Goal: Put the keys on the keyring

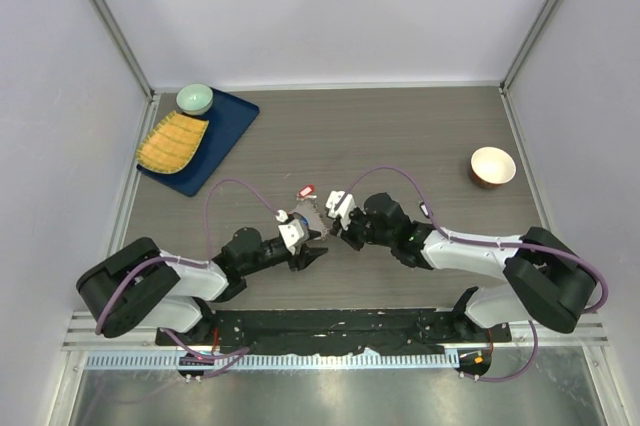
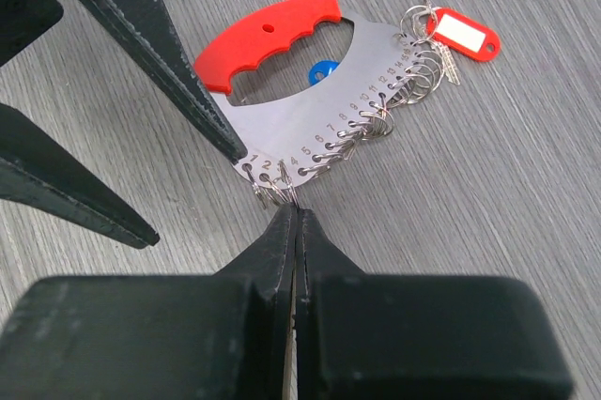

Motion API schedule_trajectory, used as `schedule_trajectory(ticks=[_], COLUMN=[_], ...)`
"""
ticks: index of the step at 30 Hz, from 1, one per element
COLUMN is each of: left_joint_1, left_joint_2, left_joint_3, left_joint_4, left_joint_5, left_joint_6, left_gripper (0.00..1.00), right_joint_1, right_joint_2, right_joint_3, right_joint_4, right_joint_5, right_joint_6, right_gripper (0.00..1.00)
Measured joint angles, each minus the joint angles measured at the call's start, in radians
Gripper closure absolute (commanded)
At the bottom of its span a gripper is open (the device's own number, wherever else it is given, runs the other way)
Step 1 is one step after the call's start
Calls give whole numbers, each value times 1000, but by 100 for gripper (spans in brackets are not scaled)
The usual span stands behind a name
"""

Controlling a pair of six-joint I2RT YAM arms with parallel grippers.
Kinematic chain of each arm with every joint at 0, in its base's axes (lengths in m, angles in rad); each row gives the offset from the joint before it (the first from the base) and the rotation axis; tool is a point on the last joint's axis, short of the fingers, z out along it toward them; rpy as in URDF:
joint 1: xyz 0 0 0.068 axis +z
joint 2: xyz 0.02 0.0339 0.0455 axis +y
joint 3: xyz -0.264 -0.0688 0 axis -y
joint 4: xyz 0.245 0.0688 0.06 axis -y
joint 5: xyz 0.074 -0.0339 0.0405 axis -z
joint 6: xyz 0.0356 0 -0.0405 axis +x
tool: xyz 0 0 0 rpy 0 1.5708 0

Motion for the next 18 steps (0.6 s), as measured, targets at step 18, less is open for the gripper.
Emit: schedule_trajectory(ticks=[18], left_joint_1=[117], left_joint_2=[168], left_joint_3=[55], left_joint_4=[102], left_joint_5=[120], left_joint_6=[40], left_gripper=[59], right_joint_1=[-1], right_joint_2=[-33], right_joint_3=[-22], right_joint_4=[39], right_joint_5=[-17], right_joint_6=[1], right_gripper=[99])
